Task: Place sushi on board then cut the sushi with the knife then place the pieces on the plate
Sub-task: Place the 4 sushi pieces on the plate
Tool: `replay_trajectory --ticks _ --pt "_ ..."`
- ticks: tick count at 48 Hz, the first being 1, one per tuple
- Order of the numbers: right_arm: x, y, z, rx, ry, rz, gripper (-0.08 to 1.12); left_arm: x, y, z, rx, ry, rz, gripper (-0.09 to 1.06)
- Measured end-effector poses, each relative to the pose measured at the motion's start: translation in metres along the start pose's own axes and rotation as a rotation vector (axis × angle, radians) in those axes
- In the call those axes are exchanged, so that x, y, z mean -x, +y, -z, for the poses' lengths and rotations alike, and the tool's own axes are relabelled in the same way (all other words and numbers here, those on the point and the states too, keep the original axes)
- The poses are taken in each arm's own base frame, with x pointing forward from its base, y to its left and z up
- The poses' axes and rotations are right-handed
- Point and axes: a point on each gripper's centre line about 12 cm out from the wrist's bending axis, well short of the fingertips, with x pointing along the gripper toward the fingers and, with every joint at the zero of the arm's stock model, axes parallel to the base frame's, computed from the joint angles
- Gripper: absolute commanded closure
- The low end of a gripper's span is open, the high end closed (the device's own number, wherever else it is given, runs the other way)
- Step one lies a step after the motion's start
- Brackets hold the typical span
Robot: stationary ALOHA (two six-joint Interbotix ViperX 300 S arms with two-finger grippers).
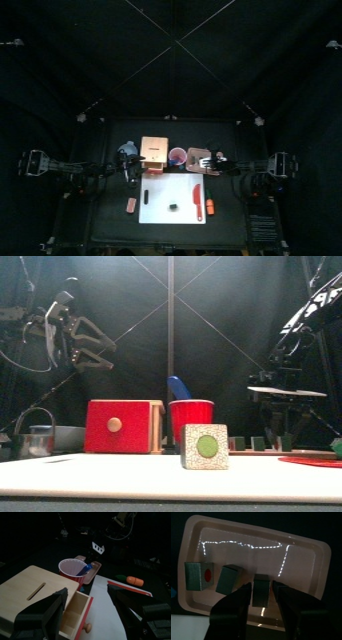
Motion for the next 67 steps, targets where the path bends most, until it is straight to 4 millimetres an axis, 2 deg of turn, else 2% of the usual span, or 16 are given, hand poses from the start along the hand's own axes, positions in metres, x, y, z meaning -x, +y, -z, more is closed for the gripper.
replay_trajectory --ticks 8,15,20,25,31,39,42,47,54,67 --pt "0.009 -0.001 -0.004 0.008 -0.017 -0.005 0.21 0.0 -0.002 0.0 0.002 -0.002 0.007 0.0" --pt "0.033 0.01 0.0 0.03 -0.034 -0.096 0.21 0.0 -0.005 0.0 0.002 0.001 0.019 0.0" --pt "0.067 0.034 0.023 0.128 -0.035 -0.239 0.2 0.0 -0.007 -0.001 0.002 -0.001 0.024 0.0" --pt "0.096 0.061 0.054 0.261 -0.023 -0.378 0.18 -0.001 -0.007 -0.001 0.001 -0.001 0.025 0.0" --pt "0.111 0.096 0.087 0.399 -0.016 -0.491 0.12 -0.001 -0.007 -0.002 0.003 -0.004 0.023 0.0" --pt "0.111 0.145 0.118 0.586 -0.012 -0.624 0.01 -0.003 -0.008 -0.005 0.01 -0.014 0.024 0.0" --pt "0.112 0.164 0.132 0.677 -0.015 -0.678 0.01 -0.003 -0.008 -0.007 0.013 -0.019 0.023 0.0" --pt "0.114 0.184 0.146 0.833 -0.053 -0.714 0.01 -0.003 -0.012 -0.006 0.012 -0.016 0.038 0.0" --pt "0.104 0.188 0.161 0.998 -0.056 -0.658 0.01 -0.002 -0.015 -0.005 0.013 -0.011 0.051 0.0" --pt "0.095 0.183 0.177 1.172 0.055 -0.599 0.01 -0.002 -0.014 -0.005 0.03 -0.011 0.039 0.0"
